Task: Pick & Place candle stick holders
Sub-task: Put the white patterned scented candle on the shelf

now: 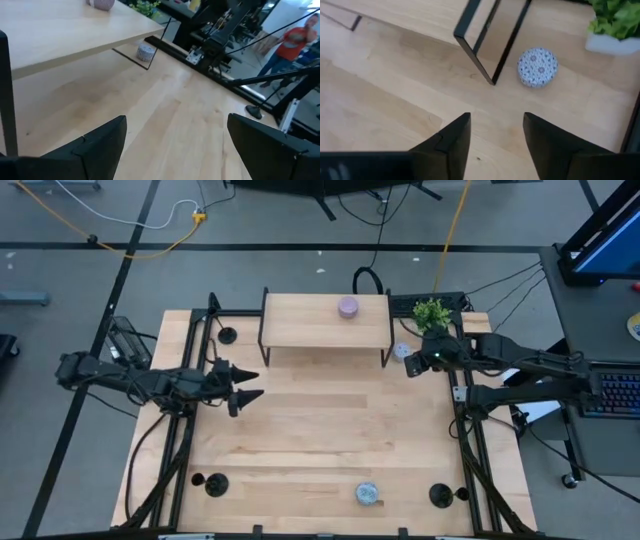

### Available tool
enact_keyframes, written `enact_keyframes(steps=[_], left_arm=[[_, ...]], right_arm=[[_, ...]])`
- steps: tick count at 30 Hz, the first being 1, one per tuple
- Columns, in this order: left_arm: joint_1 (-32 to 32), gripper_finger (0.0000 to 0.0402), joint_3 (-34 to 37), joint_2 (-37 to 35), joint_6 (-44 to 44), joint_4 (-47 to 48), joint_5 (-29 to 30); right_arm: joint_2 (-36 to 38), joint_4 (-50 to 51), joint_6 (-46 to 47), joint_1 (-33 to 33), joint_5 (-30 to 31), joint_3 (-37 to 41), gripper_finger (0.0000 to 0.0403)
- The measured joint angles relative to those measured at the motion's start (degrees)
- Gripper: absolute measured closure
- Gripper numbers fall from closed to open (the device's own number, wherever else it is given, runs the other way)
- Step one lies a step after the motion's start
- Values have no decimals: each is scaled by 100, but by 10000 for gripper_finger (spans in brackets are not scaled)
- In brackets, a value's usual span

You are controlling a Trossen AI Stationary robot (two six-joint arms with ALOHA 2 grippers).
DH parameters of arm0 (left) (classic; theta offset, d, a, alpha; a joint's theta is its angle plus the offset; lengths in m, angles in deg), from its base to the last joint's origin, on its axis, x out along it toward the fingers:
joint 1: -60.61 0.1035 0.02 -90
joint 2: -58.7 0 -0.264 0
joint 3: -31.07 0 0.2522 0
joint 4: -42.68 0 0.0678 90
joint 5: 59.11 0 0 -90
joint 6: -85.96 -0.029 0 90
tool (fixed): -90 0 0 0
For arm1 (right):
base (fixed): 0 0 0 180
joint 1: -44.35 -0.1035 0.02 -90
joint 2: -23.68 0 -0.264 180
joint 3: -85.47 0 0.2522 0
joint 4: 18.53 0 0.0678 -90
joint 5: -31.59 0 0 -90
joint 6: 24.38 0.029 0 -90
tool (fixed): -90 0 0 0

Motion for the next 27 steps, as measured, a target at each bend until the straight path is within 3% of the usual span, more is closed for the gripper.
enact_keyframes(steps=[16,25,27], left_arm=[[0,50,116,-896,-172,434,-132],[0,50,114,-1000,-118,440,-347],[0,50,114,-1000,-123,439,-360]], right_arm=[[-1027,89,1366,4,7,0,133],[-878,1144,2517,1,-18,2,132],[-845,1259,2567,-56,-250,2,134]])
